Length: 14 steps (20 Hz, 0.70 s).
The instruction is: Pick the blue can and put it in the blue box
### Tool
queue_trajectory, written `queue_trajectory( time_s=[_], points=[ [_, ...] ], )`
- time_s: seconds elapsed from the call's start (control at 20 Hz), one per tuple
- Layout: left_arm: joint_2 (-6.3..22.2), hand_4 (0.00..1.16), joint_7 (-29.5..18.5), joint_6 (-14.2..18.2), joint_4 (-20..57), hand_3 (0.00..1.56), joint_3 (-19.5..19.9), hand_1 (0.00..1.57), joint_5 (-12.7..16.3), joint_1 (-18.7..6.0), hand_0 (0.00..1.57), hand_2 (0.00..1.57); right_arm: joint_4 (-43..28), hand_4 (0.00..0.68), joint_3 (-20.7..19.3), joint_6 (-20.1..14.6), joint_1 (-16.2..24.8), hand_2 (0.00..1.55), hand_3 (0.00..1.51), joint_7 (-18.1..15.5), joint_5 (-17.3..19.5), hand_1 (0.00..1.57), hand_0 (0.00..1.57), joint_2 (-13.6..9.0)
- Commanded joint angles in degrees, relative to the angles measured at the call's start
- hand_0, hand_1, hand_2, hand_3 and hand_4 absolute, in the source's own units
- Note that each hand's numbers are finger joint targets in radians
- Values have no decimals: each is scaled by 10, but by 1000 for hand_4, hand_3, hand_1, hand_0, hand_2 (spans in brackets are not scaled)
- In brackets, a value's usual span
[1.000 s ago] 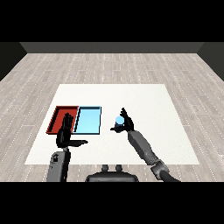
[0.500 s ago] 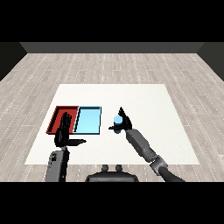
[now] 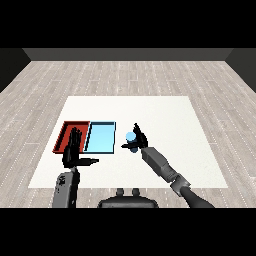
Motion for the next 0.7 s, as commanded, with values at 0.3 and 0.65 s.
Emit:
queue_trajectory(
  time_s=[0.3,0.65],
  points=[
    [3,0,-19,5,17,0,7,0,-10,-3,0,0,76,533,97,-165,-43,1541,1501,69,46,1501,1501,0],
    [5,0,-28,-10,25,0,6,0,0,-1,0,0,80,551,109,-169,-65,1526,1466,87,32,1546,1546,0]
  ],
)
